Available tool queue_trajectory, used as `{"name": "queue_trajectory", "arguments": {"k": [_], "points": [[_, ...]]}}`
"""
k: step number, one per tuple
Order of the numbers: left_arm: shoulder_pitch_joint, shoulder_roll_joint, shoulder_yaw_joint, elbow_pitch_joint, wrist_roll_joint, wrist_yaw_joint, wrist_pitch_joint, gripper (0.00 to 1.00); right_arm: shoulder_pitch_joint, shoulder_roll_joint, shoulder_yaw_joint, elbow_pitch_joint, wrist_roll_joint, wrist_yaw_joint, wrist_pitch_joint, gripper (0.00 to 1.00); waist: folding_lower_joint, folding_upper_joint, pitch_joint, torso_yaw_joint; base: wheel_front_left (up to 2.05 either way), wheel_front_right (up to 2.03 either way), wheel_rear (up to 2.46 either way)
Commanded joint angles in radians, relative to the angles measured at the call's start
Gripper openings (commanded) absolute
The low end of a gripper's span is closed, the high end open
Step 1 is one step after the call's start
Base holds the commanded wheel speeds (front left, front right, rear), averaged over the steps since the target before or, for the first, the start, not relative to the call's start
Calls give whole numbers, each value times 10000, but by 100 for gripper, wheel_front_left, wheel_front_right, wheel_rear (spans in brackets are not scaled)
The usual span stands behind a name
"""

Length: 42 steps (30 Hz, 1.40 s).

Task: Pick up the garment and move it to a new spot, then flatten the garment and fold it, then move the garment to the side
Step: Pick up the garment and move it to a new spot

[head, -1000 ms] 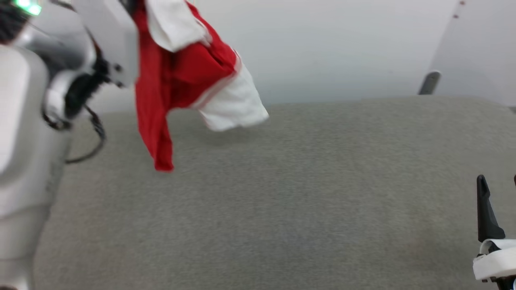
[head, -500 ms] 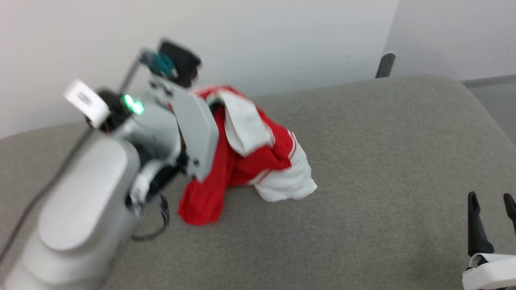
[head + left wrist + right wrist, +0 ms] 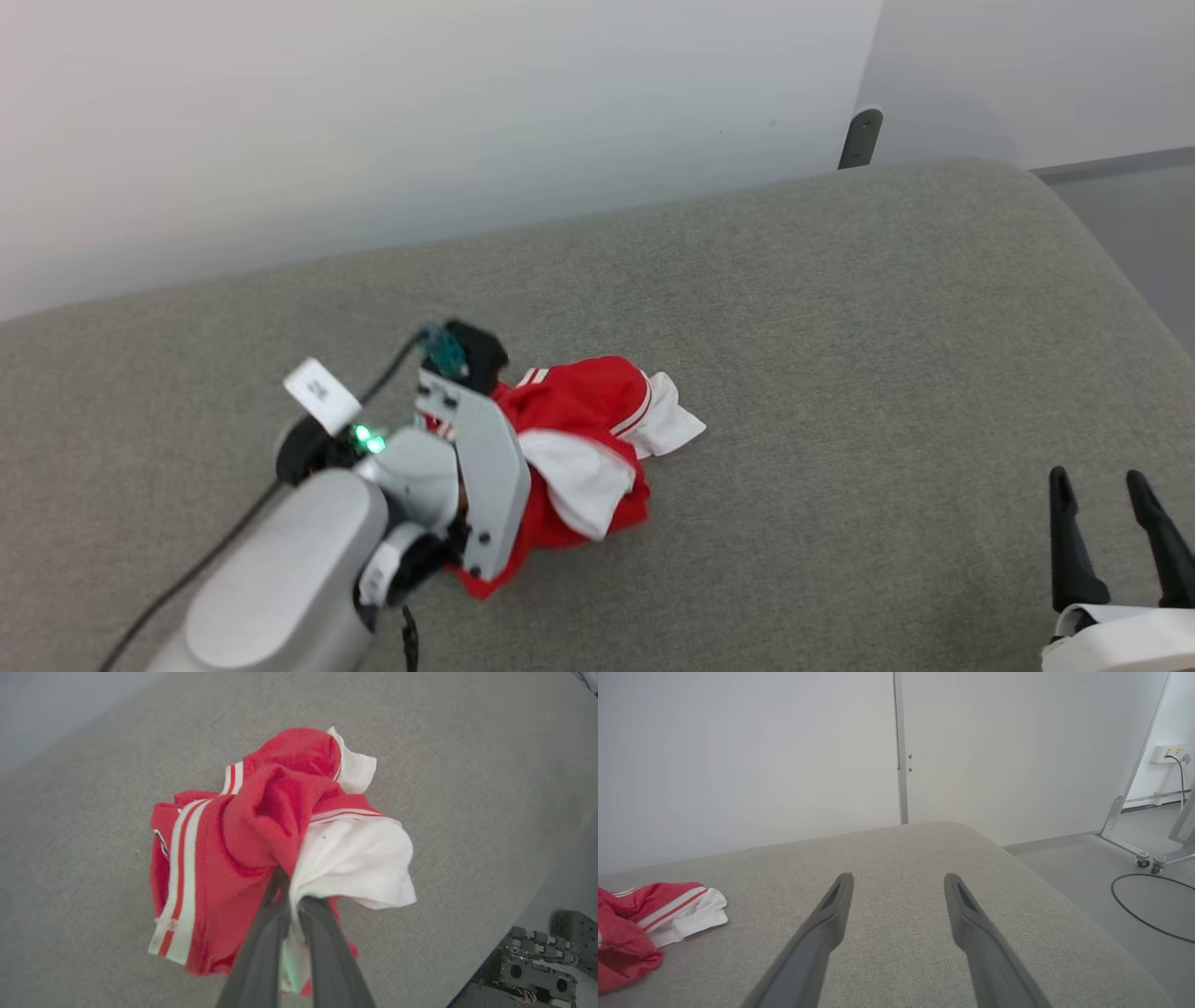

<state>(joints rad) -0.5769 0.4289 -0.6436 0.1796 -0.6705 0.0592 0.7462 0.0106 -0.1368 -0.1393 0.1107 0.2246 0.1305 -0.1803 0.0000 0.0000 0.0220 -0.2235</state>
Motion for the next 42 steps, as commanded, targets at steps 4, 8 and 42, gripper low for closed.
{"name": "queue_trajectory", "arguments": {"k": [4,8,42], "points": [[359,-147,-242,507,32,-173,-185,0,-144,9,135,121,56,6,-100,100,0,0,23,-27,0,0,0],[520,-357,-502,1117,77,-345,-396,30,-168,11,236,227,97,6,-141,100,0,0,14,-6,0,0,0],[2003,544,1798,-289,-600,-222,-4741,100,-82,-891,1334,668,589,6,-90,100,0,0,-1408,1353,0,0,0]]}}
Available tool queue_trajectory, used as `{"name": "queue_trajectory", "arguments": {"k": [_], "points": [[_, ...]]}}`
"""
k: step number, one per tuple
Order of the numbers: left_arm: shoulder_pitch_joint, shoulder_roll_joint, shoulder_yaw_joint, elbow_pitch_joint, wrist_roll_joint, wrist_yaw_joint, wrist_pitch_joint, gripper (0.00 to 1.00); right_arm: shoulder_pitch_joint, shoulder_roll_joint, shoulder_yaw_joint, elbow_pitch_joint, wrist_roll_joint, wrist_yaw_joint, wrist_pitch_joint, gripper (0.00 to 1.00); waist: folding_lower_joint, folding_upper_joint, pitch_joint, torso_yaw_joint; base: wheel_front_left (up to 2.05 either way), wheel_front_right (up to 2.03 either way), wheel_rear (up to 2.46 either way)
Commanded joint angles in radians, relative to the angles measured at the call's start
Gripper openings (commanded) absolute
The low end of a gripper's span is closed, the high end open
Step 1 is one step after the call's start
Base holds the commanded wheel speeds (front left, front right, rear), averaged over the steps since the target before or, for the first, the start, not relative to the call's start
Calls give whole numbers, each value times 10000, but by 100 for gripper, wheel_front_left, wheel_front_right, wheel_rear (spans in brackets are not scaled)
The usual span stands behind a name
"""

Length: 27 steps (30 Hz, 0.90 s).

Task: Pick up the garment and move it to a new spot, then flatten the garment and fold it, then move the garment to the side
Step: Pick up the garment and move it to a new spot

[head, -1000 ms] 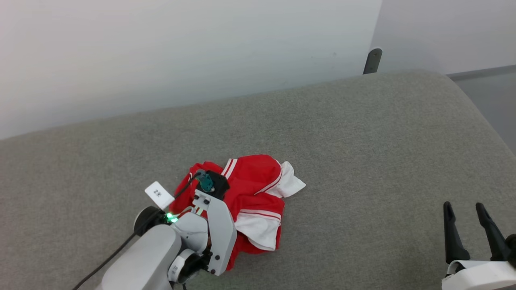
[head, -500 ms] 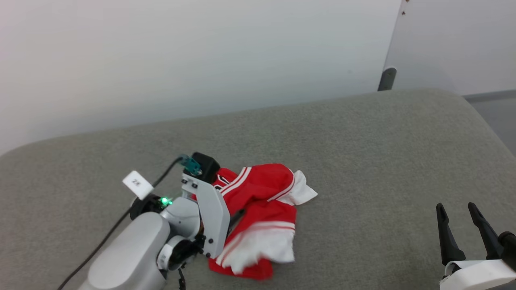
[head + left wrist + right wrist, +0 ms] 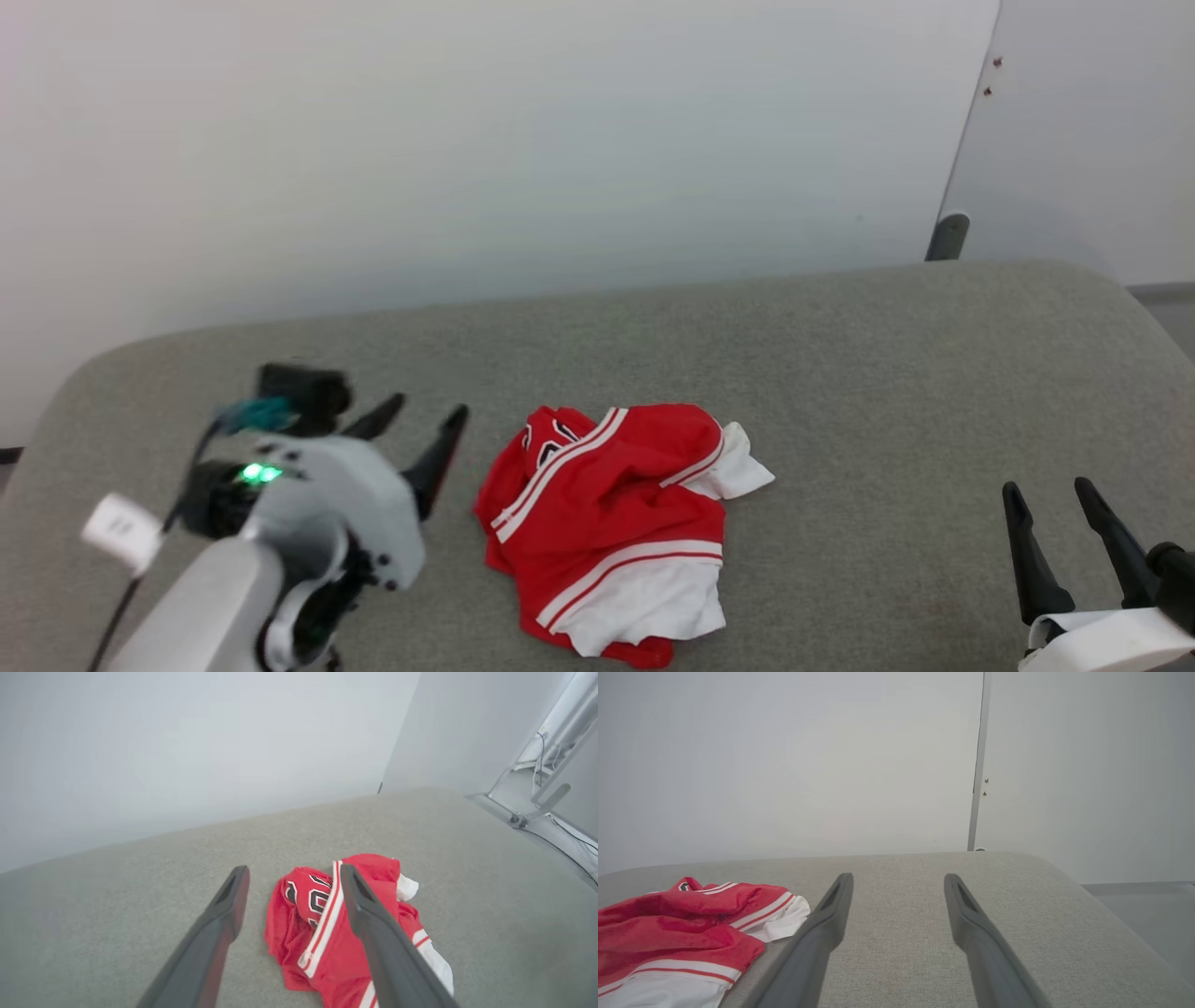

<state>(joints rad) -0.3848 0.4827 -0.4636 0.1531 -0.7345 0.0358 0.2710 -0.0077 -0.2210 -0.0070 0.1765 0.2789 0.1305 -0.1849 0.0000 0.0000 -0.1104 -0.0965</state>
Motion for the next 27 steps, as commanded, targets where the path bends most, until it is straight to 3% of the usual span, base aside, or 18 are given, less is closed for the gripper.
{"name": "queue_trajectory", "arguments": {"k": [1,7,15,27], "points": [[258,73,159,-145,46,53,-337,100,90,-102,17,42,67,6,-75,100,0,0,-125,124,0,0,0],[1582,457,996,-750,242,255,-2435,100,155,-260,122,201,214,6,-216,100,0,0,-279,345,0,0,0],[3185,450,1686,-933,292,489,-4497,100,408,-339,30,294,212,6,-460,100,0,0,-378,666,0,0,0],[4747,167,2800,-704,410,290,-5343,100,845,-389,-246,337,236,6,-739,100,0,0,-527,1004,0,0,0]]}}
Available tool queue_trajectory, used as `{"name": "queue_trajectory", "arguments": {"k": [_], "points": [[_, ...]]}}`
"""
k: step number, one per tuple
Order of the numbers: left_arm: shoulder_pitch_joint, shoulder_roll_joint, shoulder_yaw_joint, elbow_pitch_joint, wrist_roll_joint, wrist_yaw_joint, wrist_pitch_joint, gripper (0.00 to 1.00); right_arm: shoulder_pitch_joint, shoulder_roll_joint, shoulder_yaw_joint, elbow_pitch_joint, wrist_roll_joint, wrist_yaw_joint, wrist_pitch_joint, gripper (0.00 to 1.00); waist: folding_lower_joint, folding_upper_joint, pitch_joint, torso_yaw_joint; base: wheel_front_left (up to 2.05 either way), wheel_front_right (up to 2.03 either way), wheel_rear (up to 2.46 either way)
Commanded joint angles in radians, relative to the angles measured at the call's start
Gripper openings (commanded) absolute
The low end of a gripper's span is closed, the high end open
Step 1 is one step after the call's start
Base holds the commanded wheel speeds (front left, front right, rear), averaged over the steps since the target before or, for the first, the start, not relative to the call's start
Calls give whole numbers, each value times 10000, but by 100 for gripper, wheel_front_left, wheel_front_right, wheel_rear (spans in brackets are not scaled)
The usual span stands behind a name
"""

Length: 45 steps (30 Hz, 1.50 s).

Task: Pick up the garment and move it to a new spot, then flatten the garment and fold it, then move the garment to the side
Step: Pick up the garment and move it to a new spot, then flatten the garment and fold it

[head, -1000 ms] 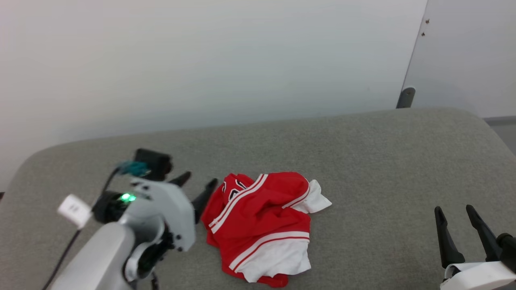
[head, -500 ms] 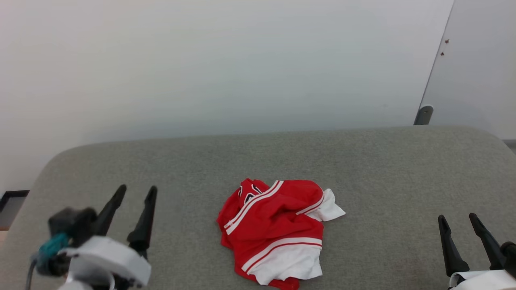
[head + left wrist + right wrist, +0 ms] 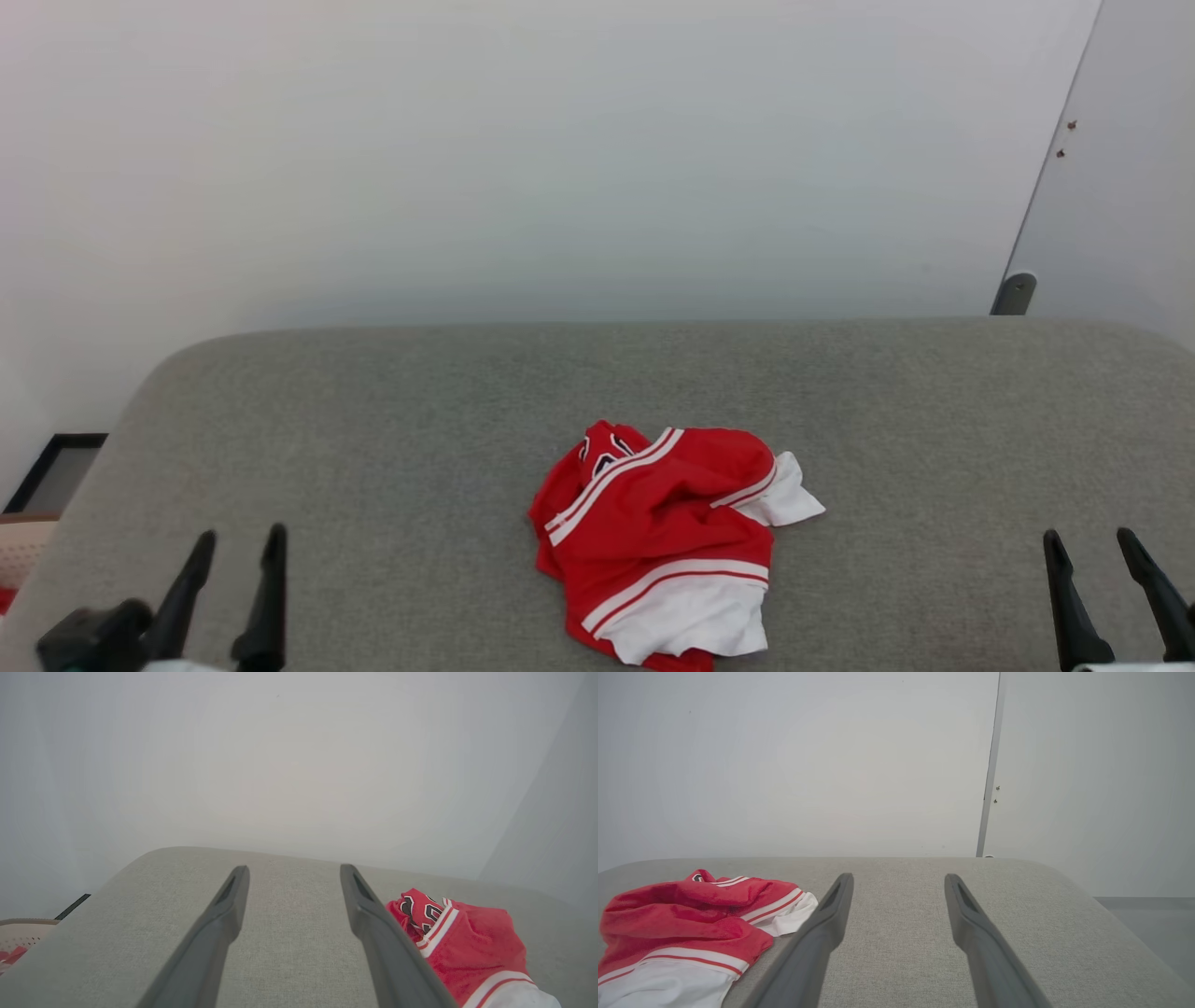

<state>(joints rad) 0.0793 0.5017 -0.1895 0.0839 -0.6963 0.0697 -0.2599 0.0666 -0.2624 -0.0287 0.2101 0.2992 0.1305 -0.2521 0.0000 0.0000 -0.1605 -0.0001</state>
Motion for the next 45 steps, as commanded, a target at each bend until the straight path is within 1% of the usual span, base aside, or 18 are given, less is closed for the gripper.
{"name": "queue_trajectory", "arguments": {"k": [1,2,4,11,20,28,36,40,45], "points": [[224,-60,188,-24,65,-78,-44,100,154,66,-84,-11,15,6,-63,100,0,0,-37,76,0,0,0],[224,-60,188,-24,65,-78,-44,100,154,66,-84,-11,15,6,-63,100,0,0,-37,76,0,0,0],[389,-130,483,-84,153,-116,-50,100,295,107,-179,-42,-22,6,-95,100,0,0,-54,148,0,0,0],[888,-543,1339,-165,547,-449,-44,100,557,296,-346,-159,-104,6,-134,100,0,0,-79,294,0,0,0],[961,-971,1729,-68,893,-814,-46,100,595,324,-306,-235,-104,6,-142,100,0,0,-1,346,0,0,0],[623,-857,1509,-129,909,-974,144,100,388,332,-164,-258,-115,6,-145,100,0,0,126,264,0,0,0],[116,-679,1200,-429,796,-1097,840,100,212,330,-20,-253,-96,6,-146,100,0,0,316,116,0,0,0],[-211,-599,1001,-633,683,-1129,1378,100,78,344,95,-229,-70,6,-146,100,0,0,425,-9,0,0,0],[-822,-485,625,-758,311,-1234,2624,100,-64,407,247,-229,-121,6,-145,100,0,0,594,-202,0,0,0]]}}
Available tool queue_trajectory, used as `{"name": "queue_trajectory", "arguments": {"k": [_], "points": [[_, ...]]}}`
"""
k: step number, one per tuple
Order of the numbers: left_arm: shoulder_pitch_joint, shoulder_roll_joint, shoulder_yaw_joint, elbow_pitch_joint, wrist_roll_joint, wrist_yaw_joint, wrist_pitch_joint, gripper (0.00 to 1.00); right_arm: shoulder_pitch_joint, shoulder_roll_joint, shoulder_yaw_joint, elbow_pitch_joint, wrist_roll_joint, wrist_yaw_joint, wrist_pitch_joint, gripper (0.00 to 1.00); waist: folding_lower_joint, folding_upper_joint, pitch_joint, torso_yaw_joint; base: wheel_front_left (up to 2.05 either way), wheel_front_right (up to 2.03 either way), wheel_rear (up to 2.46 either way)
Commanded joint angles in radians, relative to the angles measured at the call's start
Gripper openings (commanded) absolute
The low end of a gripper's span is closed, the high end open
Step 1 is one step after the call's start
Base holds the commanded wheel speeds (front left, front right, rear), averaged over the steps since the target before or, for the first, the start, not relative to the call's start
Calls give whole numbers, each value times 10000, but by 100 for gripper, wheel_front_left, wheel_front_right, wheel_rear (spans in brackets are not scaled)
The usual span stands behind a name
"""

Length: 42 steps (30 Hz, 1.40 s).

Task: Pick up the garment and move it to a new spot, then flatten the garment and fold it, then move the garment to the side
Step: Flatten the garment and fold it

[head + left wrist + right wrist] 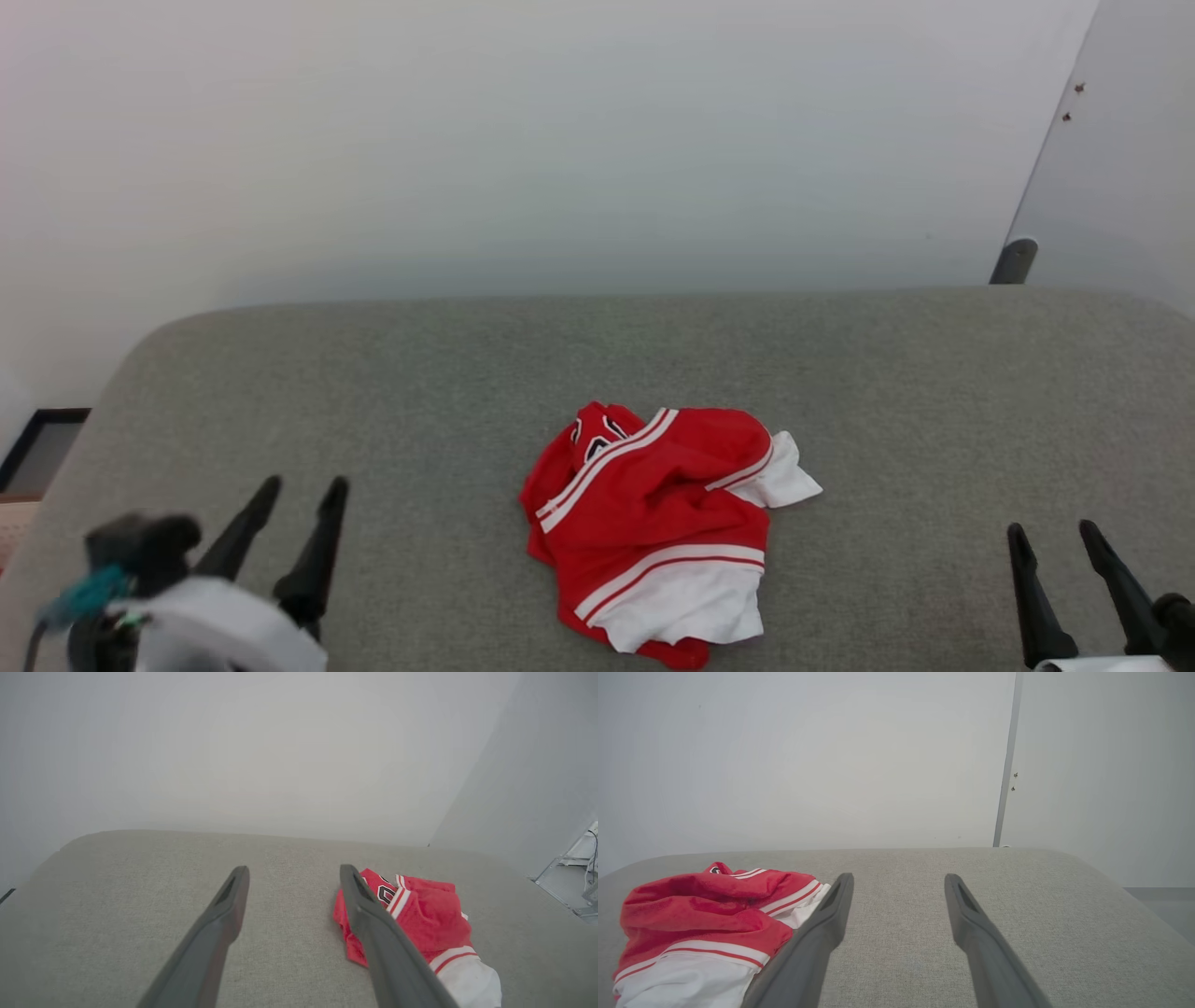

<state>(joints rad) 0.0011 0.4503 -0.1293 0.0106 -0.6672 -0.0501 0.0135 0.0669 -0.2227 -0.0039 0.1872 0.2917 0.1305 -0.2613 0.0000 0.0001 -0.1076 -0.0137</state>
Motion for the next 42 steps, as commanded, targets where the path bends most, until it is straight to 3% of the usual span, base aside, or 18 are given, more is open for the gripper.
{"name": "queue_trajectory", "arguments": {"k": [1,9,14,21,28,42], "points": [[-210,64,-63,-58,-112,-72,213,100,-126,19,33,8,-50,6,-53,100,0,-1,105,-110,0,0,0],[-1572,25,-761,57,-1432,138,3425,100,-532,84,356,185,9,6,-53,100,0,-1,339,-482,0,0,0],[-2346,-139,-1273,336,-2135,697,5511,100,-714,120,472,267,55,6,-53,100,0,-1,420,-688,0,0,0],[-3485,-219,-2075,1190,-2171,768,7118,100,-928,159,595,306,58,6,-54,100,0,-1,628,-904,0,0,0],[-4338,-409,-2714,2528,-1915,540,7752,100,-1116,177,659,350,61,6,-54,100,0,-1,856,-1160,0,0,0],[-5235,-803,-2966,4948,-1741,15,7202,100,-1346,242,639,325,56,6,-54,100,0,-1,1362,-1564,0,0,0]]}}
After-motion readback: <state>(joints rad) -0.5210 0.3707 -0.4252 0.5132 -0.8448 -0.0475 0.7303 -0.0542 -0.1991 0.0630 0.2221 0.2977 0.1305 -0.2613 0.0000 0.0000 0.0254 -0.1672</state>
